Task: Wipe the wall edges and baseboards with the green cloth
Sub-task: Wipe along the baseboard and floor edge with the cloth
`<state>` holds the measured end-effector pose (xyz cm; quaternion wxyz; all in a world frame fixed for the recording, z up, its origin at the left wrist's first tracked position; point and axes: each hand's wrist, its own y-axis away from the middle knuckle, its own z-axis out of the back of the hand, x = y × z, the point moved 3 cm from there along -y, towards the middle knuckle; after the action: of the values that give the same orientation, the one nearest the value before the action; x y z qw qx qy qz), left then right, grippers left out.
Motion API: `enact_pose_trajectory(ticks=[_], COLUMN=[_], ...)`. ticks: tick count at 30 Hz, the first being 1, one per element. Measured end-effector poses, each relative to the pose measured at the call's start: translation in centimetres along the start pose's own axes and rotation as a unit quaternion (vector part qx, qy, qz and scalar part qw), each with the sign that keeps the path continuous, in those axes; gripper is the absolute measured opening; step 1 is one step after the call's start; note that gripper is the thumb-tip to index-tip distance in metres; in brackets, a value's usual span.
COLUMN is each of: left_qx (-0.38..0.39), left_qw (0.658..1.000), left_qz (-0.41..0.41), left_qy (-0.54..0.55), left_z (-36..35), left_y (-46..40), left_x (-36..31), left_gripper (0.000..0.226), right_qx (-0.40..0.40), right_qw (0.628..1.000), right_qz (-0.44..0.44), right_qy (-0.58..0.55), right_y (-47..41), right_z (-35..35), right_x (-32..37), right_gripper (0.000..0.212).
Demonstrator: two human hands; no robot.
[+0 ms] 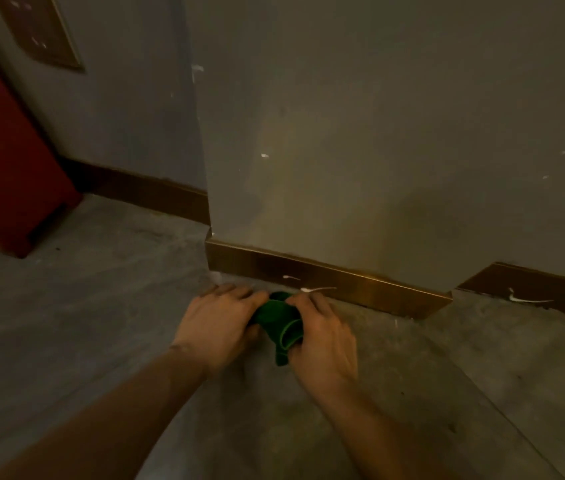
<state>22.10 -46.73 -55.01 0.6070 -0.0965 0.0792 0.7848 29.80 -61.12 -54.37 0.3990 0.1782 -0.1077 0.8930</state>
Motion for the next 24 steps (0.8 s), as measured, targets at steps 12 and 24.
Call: enact_pose_trajectory(ticks=[12, 24], left_qx=[-0.024, -0.023], left_qw=[0.996, 0.994], left_qz=[0.01, 0.077], left_qy=[0.088, 0.07], left_z=[-4.4, -8.5], left_y=[-2.0, -1.8], left_x=[0.3, 2.5], left_gripper=[0.036, 0.116], right_qx=[0.051, 0.057], right_qw=[0.997, 0.988], right_qz=[-0.014, 0.078], right_qy=[-0.064, 0.118], right_y=[-1.3, -4.0], right_z=[-4.2, -3.0], right_x=[-2.0, -2.7], right_gripper=[0.064, 0.042])
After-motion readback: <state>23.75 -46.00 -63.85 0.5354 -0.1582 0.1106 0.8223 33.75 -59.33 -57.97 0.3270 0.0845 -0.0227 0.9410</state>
